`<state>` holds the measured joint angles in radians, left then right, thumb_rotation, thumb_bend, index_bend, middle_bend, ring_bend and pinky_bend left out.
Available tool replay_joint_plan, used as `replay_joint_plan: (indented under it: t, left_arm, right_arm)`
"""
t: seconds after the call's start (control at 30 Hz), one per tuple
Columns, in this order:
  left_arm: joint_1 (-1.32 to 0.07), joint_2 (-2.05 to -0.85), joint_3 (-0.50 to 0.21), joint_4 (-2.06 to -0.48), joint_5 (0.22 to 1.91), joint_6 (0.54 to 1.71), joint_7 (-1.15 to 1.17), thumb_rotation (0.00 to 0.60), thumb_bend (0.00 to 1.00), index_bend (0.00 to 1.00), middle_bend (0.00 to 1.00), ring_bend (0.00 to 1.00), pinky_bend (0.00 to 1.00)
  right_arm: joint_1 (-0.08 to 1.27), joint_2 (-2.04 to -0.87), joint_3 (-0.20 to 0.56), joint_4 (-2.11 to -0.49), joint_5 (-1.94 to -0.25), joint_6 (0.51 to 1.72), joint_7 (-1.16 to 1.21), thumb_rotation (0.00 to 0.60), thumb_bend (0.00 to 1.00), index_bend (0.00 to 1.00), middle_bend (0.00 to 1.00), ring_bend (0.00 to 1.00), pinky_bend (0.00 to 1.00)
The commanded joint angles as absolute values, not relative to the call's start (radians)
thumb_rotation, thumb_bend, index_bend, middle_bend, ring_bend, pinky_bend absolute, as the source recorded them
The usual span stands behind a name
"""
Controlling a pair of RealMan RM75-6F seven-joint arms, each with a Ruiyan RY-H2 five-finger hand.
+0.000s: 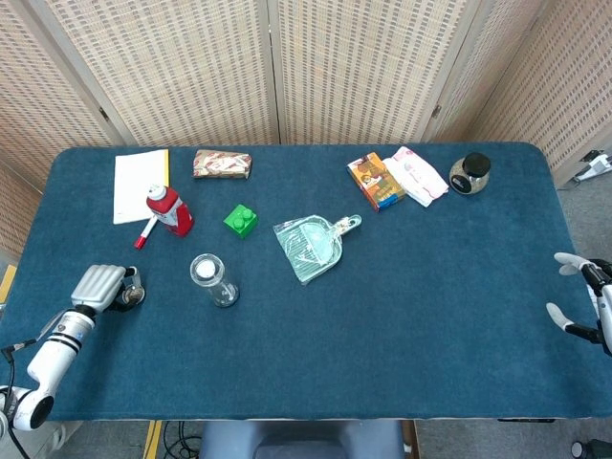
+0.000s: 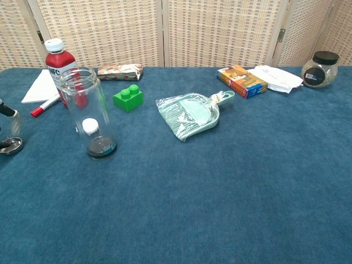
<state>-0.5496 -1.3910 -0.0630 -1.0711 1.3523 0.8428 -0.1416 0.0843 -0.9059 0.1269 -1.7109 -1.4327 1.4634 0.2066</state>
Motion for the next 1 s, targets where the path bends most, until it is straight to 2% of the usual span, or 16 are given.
replay_joint_plan:
  t: [0.03,1.0]
  left_arm:
    - [-0.560,-1.397,-0.069,-1.062,1.343,0.826,-0.139,0.600,0.32,0.51,1.00,1.00,1.00]
    - [-0.564,-1.452,-0.065,-0.983,1.320,0.802,-0.163,0.600,0.42,0.63,1.00,1.00,1.00]
  right_arm:
    - [0.083,-0.906,0.127,-1.710,-1.432,1.464,0.207,0.600,0.23,0.26,0.37,0.24,0.33]
    - [0.078,-0.899,0.128,-1.720,-1.425,1.468,0.200,0.600,0.23,0.26,0.37,0.24,0.33]
